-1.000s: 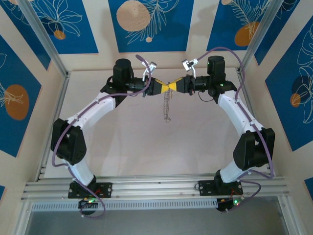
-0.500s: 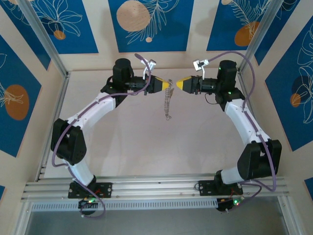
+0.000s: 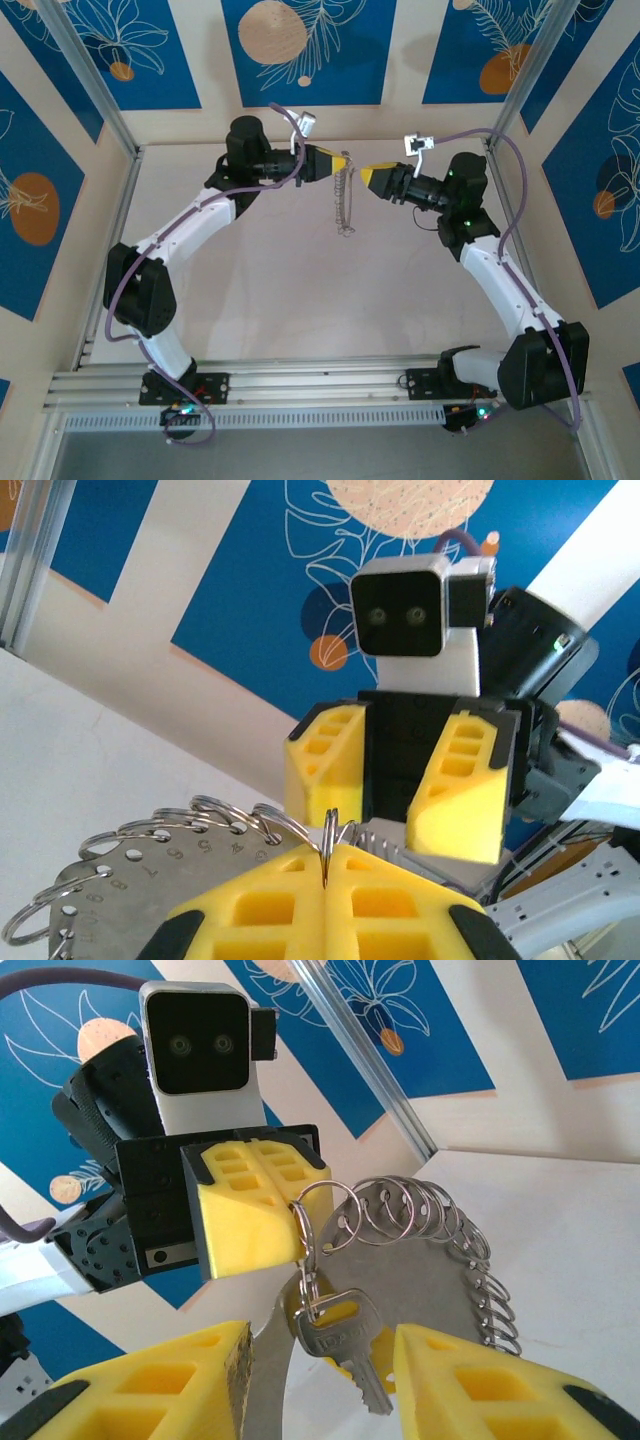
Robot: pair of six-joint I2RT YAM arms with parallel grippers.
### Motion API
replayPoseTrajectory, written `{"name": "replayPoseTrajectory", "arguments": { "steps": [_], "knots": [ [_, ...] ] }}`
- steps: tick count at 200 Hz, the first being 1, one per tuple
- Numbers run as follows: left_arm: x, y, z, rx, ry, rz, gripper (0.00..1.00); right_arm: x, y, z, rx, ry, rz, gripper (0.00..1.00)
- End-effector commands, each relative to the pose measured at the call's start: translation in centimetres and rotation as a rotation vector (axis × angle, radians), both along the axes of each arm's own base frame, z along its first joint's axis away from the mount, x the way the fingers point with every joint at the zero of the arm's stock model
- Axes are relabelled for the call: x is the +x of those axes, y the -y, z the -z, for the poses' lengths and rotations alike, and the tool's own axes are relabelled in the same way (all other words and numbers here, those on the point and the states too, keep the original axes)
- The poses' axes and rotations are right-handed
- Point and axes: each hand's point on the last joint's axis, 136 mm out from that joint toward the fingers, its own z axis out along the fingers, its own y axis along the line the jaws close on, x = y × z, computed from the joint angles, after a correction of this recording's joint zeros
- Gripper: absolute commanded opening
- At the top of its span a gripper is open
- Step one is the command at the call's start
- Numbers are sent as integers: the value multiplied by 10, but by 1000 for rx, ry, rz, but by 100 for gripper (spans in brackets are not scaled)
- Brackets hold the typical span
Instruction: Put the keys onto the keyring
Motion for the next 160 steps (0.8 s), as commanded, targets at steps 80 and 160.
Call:
{"name": "replayPoseTrajectory", "arguments": {
  "steps": [80,160],
  "knots": [
    [-6,-9,-44,-103,76,21,0,11,-4,-11,60,73,-11,41],
    [-6,-10,-31,-65,30,-4,0,1,-1,-18,83,107,1,38]
  ]
}}
